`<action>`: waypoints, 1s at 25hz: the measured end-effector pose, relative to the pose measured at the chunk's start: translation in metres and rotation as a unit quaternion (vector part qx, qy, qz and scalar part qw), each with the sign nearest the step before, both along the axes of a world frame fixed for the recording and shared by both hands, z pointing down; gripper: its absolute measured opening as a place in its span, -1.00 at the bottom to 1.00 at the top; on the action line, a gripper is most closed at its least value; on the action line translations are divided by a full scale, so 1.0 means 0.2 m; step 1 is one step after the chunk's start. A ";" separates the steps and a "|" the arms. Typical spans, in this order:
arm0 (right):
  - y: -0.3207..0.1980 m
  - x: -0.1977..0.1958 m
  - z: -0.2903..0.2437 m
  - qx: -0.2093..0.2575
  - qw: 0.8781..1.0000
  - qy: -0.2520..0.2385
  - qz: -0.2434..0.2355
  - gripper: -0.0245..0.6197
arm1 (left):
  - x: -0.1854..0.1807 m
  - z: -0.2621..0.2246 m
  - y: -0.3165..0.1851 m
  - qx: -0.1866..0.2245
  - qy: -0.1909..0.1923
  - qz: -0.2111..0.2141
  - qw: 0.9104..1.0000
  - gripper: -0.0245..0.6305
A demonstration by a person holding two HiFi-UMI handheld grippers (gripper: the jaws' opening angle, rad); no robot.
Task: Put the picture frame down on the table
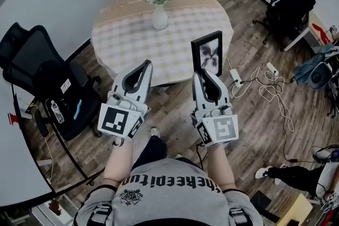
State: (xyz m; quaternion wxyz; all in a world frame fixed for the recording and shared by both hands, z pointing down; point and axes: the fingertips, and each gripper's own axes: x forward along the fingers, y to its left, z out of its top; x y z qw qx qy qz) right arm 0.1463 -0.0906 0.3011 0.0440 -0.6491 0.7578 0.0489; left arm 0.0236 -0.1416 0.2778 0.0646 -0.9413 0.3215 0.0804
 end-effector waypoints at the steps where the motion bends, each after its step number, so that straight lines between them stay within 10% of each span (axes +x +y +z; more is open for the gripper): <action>1: -0.04 0.00 0.00 -0.001 1.000 0.000 0.003 -0.71 | 0.00 0.00 -0.05 0.000 -0.001 0.003 1.000 -0.88; 25: -0.57 -0.10 0.04 -0.006 0.997 -0.009 0.081 -0.70 | -0.06 0.00 -0.67 -0.001 -0.002 0.076 0.997 -0.88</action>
